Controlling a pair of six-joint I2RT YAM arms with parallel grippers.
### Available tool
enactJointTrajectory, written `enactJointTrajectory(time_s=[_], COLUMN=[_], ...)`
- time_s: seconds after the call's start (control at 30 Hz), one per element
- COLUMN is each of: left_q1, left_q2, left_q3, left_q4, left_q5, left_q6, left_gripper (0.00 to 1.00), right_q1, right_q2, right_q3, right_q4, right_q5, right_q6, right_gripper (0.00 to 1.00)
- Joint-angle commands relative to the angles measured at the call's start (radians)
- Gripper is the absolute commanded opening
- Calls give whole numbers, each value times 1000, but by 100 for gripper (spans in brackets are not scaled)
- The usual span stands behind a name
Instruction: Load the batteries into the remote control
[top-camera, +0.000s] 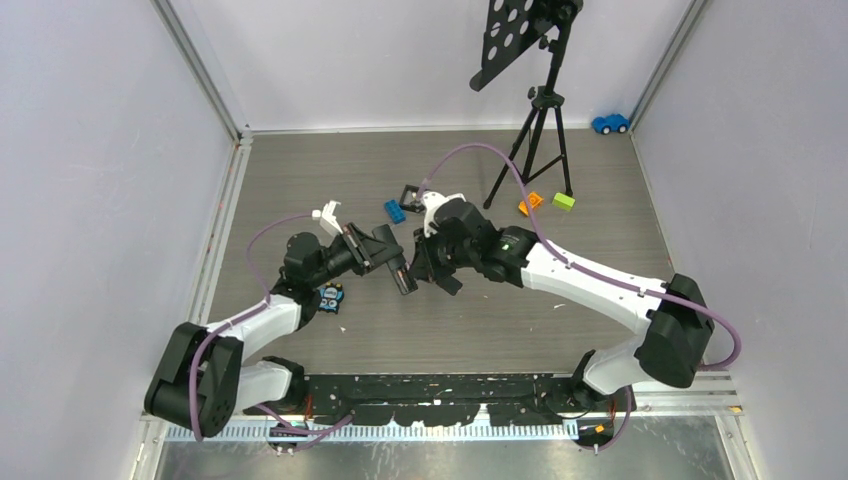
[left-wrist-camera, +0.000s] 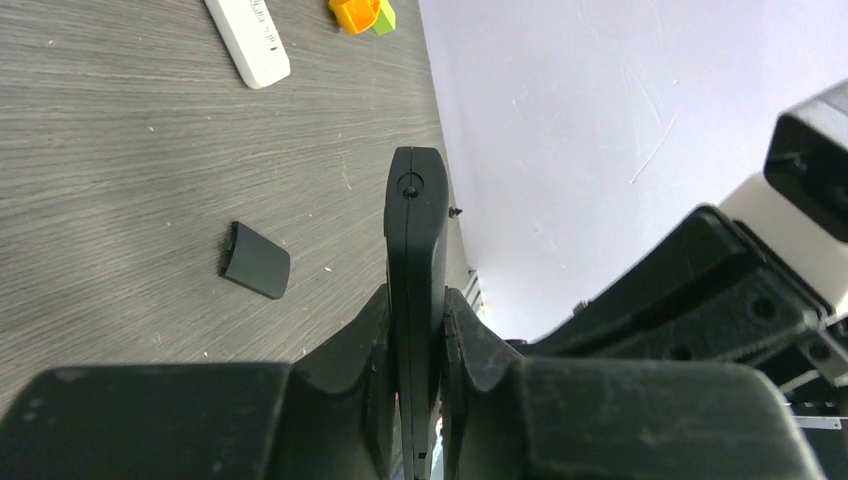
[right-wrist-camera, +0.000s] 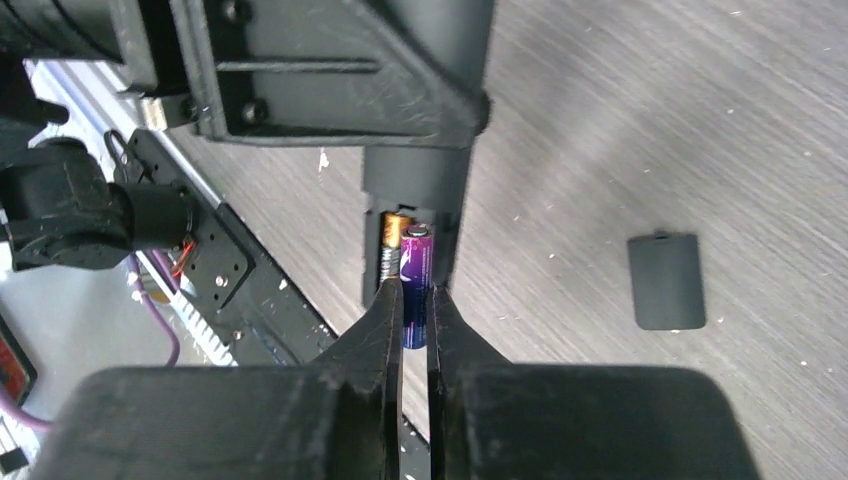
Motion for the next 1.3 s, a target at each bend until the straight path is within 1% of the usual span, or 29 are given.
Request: enactJointTrajectory(time_s=[0.0,0.2,0.4,0.53,0.77,0.97,1.27], left_q1=[-2,-2,-2,-2,-2,-2,-1], left_q2=[-45,-75,-99,-105,-123,-130,-137], left_q3=[-11,-11,-15,-16,-19,-21,-16], left_q4=[80,64,55,53,41,35,21], left_q5=[-20,-33,-43,-47,-61,-66,-68], left_q6=[-22,-36,-52,-64,-70,-74,-84], left_gripper=[0,0,0,0,0,0,0], right_q1=[40,63,79,86,93,96,96], right_q2=[11,43,43,60,70,76,87], right_q3=[94,150,173,186,203,207,229], right_q4=[-74,-128,-142,-151,-180,-190,-217], right_q5=[42,81,122,109,120,112,68], right_q6=[-13,-16,-32,-37,-33,-28,-26], right_gripper=[1,1,3,5,15,18,18])
